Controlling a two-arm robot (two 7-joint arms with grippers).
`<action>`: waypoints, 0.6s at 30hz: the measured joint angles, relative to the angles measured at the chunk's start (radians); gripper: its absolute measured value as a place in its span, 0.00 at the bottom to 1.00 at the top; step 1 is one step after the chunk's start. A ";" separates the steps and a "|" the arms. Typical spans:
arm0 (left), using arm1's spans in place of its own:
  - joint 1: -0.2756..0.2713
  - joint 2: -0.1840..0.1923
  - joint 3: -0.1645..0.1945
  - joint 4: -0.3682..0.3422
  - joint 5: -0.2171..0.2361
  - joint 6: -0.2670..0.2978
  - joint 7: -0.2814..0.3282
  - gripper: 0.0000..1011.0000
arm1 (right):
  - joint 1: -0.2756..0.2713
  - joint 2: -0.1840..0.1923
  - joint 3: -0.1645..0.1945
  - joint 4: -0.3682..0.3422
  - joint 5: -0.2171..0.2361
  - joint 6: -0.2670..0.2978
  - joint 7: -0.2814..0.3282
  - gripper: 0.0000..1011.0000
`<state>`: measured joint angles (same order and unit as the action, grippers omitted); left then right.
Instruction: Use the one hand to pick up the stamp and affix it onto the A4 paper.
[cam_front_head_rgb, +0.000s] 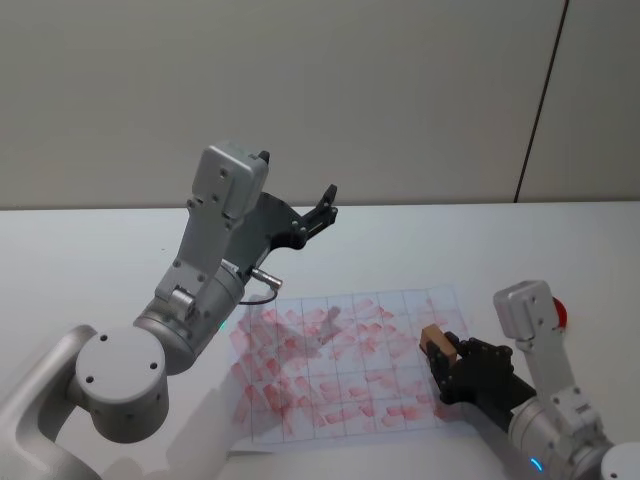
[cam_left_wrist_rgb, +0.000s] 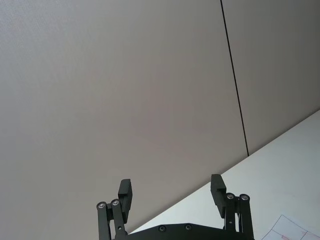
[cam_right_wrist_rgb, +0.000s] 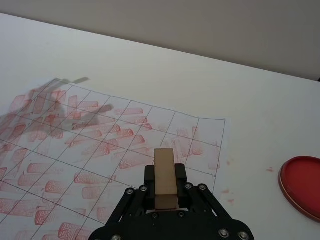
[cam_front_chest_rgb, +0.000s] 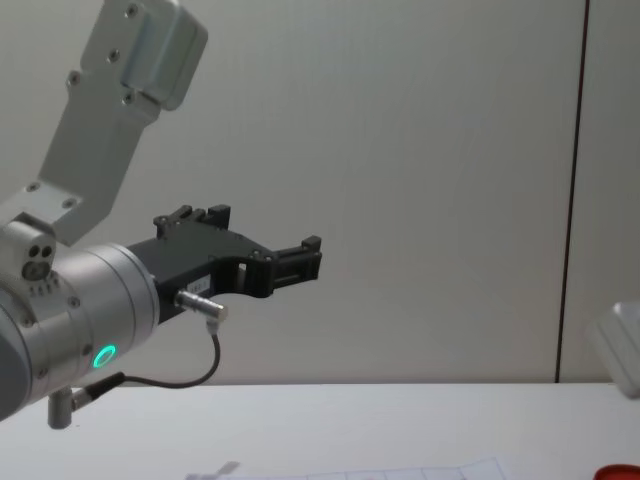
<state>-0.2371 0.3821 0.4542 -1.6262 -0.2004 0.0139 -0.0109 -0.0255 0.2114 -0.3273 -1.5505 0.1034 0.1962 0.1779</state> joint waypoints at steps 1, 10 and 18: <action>0.000 0.000 0.000 0.000 0.000 0.000 0.000 0.99 | 0.000 0.000 0.000 0.005 0.002 -0.003 0.001 0.22; 0.000 0.000 0.000 0.000 0.000 0.000 0.000 0.99 | 0.006 -0.004 0.005 0.033 0.030 -0.019 0.012 0.22; 0.000 0.000 0.000 0.000 0.000 0.000 0.000 0.99 | 0.016 -0.010 0.010 0.049 0.055 -0.011 0.022 0.22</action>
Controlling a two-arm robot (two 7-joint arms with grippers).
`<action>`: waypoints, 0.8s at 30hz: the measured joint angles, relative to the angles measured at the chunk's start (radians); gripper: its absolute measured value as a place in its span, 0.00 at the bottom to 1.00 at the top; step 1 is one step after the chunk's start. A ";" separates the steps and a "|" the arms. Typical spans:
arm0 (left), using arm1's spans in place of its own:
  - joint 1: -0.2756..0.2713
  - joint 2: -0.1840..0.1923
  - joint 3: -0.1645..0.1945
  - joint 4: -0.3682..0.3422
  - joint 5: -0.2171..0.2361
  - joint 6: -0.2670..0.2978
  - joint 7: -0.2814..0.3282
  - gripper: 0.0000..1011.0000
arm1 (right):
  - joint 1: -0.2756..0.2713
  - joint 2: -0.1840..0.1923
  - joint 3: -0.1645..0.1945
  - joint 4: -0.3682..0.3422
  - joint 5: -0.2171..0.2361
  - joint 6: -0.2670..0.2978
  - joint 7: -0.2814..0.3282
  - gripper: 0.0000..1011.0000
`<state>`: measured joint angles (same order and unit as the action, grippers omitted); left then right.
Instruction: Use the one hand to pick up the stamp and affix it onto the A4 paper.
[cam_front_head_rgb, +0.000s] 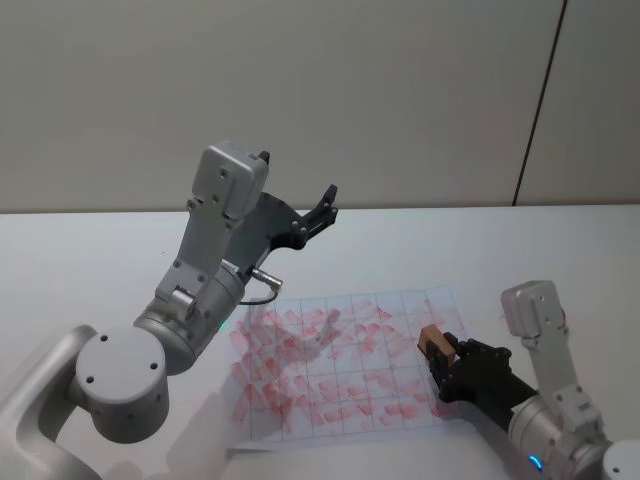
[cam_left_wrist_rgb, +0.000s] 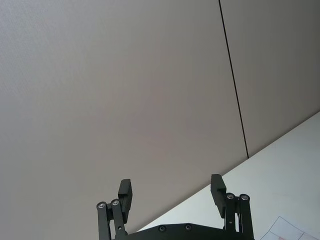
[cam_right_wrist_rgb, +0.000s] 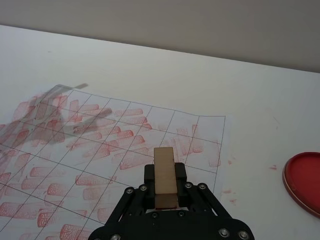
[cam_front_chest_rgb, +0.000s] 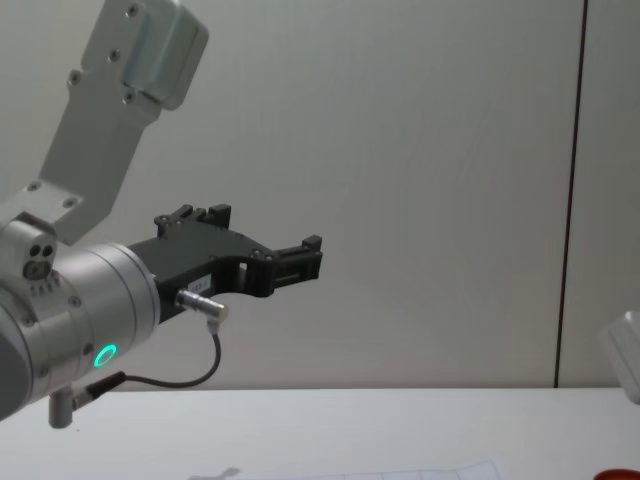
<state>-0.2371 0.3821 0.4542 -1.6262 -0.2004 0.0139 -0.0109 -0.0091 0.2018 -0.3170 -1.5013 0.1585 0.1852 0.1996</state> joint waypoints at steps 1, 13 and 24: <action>0.000 0.000 0.000 0.000 0.000 0.000 0.000 0.99 | 0.002 -0.001 0.001 0.001 0.003 0.004 0.001 0.22; 0.000 0.000 0.000 0.000 0.000 0.000 0.000 0.99 | 0.013 -0.007 0.004 -0.016 0.024 0.044 -0.002 0.22; 0.000 0.000 0.000 0.000 0.000 0.000 0.000 0.99 | 0.025 -0.006 0.015 -0.126 0.031 0.081 -0.024 0.22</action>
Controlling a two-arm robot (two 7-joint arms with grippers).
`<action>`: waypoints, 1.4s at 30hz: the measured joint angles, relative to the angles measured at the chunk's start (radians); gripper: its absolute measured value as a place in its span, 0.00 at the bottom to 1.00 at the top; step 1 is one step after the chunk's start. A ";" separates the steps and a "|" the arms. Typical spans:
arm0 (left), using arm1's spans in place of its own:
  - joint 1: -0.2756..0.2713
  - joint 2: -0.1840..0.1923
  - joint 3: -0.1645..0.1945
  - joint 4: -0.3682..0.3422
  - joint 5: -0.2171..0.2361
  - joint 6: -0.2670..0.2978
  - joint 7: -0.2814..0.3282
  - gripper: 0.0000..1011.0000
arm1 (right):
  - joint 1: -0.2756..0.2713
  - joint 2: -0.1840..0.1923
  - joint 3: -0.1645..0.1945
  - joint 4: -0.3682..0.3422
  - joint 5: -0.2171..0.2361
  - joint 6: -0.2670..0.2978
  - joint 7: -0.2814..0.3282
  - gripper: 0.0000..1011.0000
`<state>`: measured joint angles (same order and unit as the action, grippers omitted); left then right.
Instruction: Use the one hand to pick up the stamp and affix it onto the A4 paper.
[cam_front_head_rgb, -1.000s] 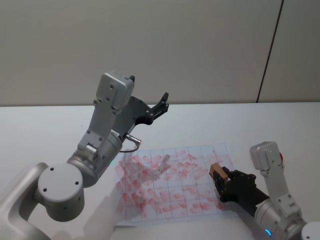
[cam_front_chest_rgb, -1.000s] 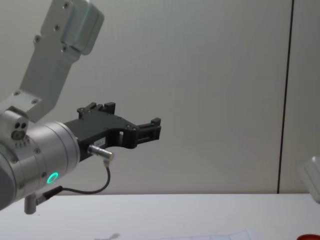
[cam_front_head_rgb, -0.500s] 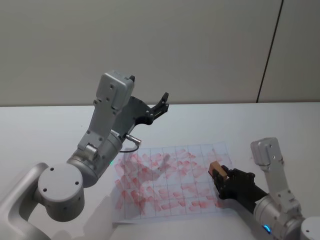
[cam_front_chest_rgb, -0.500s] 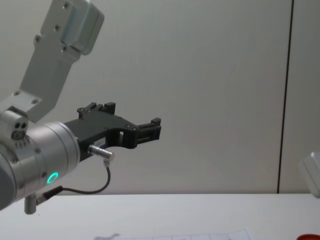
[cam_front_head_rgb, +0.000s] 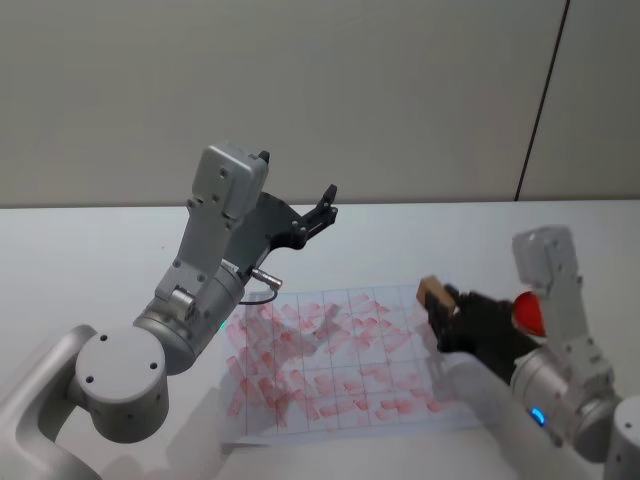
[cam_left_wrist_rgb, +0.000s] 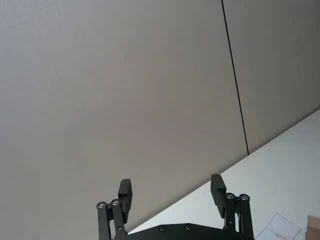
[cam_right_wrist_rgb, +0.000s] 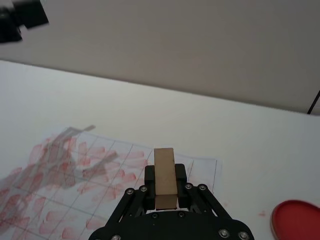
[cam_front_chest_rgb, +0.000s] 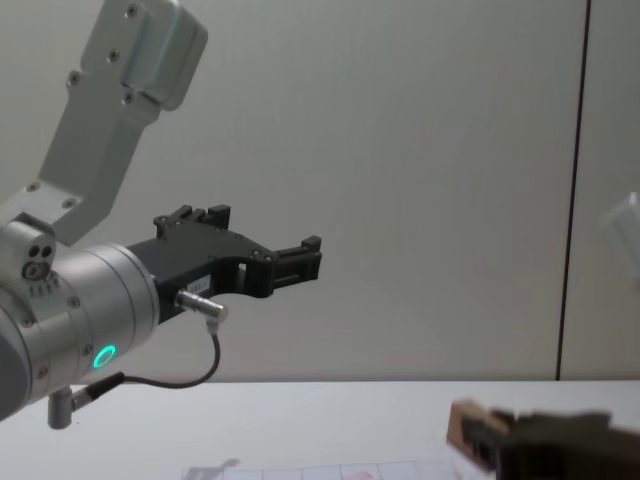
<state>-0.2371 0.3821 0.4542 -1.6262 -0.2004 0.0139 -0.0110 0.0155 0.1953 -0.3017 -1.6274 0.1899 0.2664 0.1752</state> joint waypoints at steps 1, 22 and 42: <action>0.000 0.000 0.000 0.000 0.000 0.000 0.000 0.99 | 0.002 0.001 0.003 -0.017 0.000 0.006 -0.007 0.22; 0.000 0.000 0.000 0.000 0.000 0.000 0.000 0.99 | -0.020 0.053 0.060 -0.135 -0.030 0.082 -0.148 0.22; 0.000 0.000 0.000 0.000 0.000 0.000 0.000 0.99 | -0.039 0.092 0.109 -0.039 -0.036 0.052 -0.198 0.22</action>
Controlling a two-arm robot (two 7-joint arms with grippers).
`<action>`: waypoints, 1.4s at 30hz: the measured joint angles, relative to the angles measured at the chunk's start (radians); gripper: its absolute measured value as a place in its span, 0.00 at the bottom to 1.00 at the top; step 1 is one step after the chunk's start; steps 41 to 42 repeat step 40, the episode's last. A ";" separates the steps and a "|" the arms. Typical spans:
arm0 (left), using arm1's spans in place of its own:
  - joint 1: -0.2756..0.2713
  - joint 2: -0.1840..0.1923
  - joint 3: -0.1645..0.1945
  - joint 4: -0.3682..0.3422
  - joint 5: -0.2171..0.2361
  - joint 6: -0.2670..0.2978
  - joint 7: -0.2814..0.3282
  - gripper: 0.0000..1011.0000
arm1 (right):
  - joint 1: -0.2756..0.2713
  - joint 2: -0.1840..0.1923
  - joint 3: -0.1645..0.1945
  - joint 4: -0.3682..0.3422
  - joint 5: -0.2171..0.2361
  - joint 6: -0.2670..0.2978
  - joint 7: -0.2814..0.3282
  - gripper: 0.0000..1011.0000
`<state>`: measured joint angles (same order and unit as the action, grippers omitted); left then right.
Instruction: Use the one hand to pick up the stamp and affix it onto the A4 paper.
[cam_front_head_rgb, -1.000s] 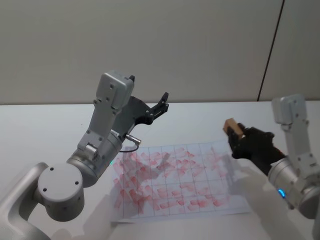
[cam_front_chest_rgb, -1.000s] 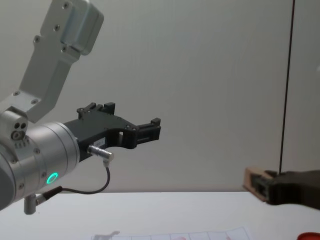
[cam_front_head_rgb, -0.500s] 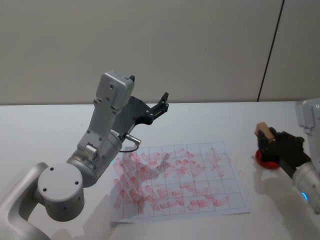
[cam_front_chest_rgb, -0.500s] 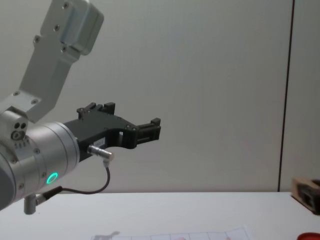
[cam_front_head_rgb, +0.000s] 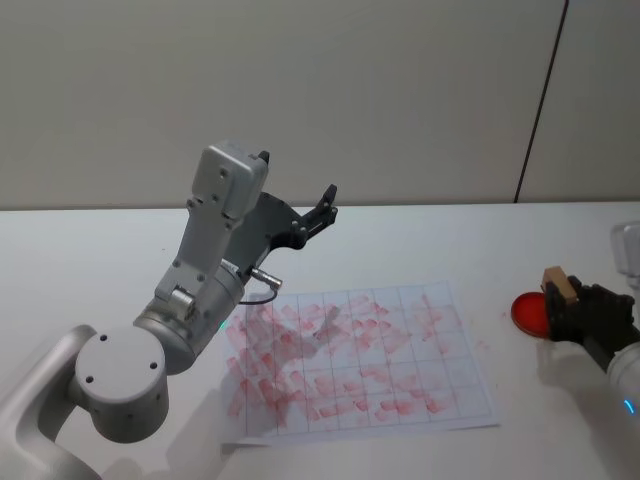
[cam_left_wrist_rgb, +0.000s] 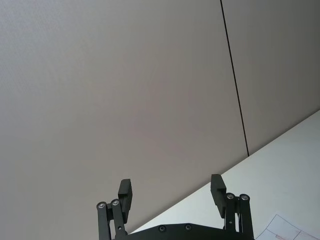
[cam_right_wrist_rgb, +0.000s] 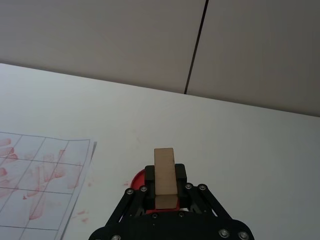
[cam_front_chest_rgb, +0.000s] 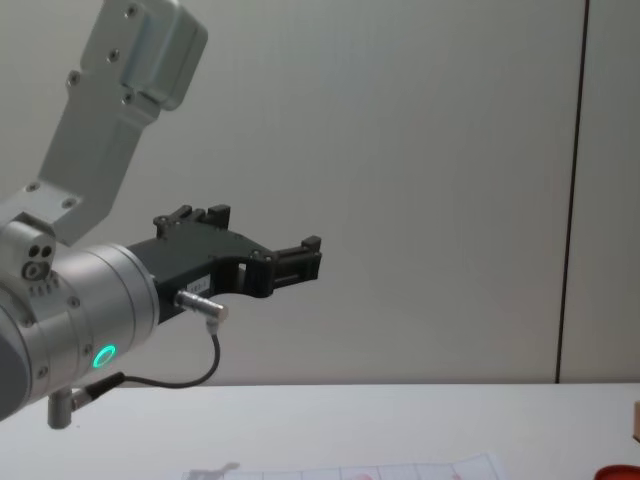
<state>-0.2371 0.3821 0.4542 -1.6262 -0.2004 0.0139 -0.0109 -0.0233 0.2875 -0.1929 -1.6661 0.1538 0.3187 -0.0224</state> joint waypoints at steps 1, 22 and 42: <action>0.000 0.000 0.000 0.000 0.000 0.000 0.000 0.99 | 0.004 -0.001 0.001 0.013 -0.001 -0.008 0.003 0.22; 0.000 0.000 0.000 0.000 0.000 0.000 0.000 0.99 | 0.072 -0.030 0.002 0.178 -0.016 -0.132 0.051 0.53; 0.000 0.000 0.000 0.000 0.000 0.000 0.000 0.99 | 0.027 -0.017 0.015 0.100 -0.018 -0.287 0.016 0.99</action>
